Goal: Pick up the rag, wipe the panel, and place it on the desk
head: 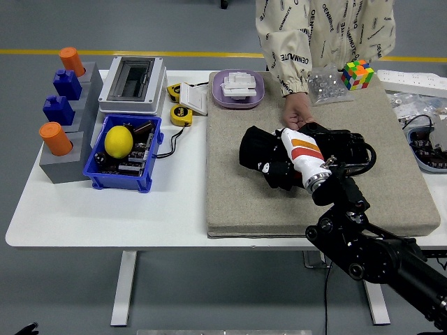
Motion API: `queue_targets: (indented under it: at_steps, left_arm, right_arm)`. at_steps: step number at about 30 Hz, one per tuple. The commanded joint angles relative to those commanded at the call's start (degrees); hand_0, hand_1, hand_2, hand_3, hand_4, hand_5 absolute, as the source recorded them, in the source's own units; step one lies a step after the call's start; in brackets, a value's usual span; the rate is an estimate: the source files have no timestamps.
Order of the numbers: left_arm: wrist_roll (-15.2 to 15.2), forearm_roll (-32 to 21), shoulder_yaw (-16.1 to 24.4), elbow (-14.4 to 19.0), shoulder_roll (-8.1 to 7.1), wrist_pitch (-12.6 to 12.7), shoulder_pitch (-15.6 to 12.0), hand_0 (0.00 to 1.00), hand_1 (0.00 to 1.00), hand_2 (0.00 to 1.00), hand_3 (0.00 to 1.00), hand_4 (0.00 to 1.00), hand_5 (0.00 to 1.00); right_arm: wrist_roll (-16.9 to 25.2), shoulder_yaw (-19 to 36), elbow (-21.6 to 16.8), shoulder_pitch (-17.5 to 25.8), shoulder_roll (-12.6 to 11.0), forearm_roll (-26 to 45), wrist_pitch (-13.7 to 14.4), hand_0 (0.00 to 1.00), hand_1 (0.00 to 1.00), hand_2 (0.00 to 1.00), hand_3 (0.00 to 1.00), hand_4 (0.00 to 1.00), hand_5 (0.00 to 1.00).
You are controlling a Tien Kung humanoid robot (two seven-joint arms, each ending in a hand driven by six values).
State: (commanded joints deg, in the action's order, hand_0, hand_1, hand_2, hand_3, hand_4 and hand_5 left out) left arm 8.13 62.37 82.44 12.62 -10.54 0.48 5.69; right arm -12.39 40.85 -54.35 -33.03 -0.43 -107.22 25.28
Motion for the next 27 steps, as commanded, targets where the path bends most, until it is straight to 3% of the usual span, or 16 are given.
queue_targets:
  at_steps: [9, 27]
  left_arm:
    - [0.0, 0.1, 0.2, -0.1, 0.04, 0.0, -0.2, 0.611, 0.641, 0.654, 0.562, 0.627, 0.438]
    - [0.0, 0.3, 0.7, 0.0, 0.13, 0.0, -0.5, 0.61, 0.641, 0.654, 0.562, 0.628, 0.439]
  right_arm:
    - [-0.1, 1.0, 0.5, 0.2, -1.5, -0.1, -0.2, 0.311, 0.44, 0.491, 0.514, 0.877, 0.245]
    - [-0.6, 6.0, 1.5, 1.8, -8.1, -1.1, -1.0, 0.312, 0.44, 0.491, 0.514, 0.877, 0.247]
